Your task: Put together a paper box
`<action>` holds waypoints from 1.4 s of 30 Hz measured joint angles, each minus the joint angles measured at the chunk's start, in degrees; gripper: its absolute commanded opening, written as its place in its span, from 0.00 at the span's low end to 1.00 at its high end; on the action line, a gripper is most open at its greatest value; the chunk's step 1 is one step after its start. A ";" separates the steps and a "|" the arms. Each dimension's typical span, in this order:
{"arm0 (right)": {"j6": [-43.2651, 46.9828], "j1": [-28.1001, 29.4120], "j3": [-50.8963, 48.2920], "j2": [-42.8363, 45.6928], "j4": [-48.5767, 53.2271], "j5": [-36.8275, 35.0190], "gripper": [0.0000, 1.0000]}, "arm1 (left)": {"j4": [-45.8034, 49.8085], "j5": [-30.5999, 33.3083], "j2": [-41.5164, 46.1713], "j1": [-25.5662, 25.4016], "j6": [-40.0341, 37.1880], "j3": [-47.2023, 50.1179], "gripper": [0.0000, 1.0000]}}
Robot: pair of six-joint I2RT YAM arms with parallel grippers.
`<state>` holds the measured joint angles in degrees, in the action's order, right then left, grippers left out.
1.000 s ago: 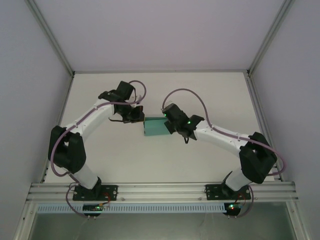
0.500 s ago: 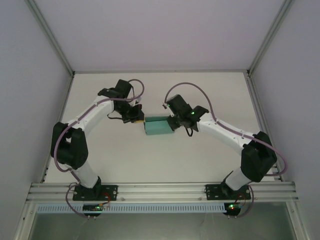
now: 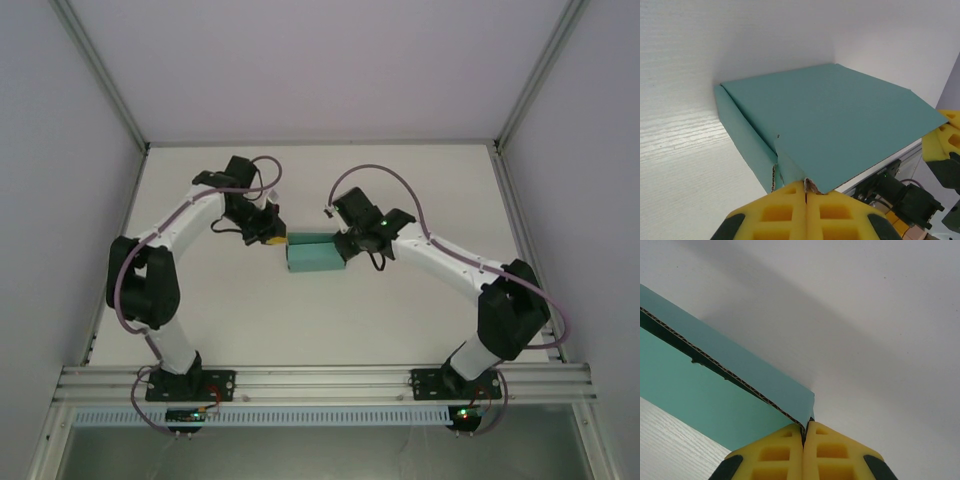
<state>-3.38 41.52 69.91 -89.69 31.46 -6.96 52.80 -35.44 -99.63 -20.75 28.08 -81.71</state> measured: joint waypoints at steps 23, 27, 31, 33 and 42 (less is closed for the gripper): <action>-2.23 0.52 -16.41 7.17 -17.14 -1.62 0.31 | -12.61 15.87 7.58 -9.81 -0.96 12.74 0.00; -3.98 0.46 -16.41 9.11 -16.37 2.14 0.61 | -15.19 16.81 7.61 -10.64 -0.90 13.27 0.00; -6.51 -0.63 -16.41 13.35 -16.87 4.70 0.75 | -17.29 17.31 7.61 -11.37 -0.76 13.73 0.00; -7.89 -2.16 -16.41 15.17 -17.92 5.40 0.77 | -18.03 17.68 7.65 -11.63 -0.76 13.94 0.00; -15.45 -12.09 -15.65 7.91 -22.36 13.38 0.59 | -18.82 18.36 7.65 -11.91 -1.01 14.05 0.00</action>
<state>-18.83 29.43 54.26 -81.78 9.10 6.42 33.98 -17.08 -91.98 -32.67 27.07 -67.66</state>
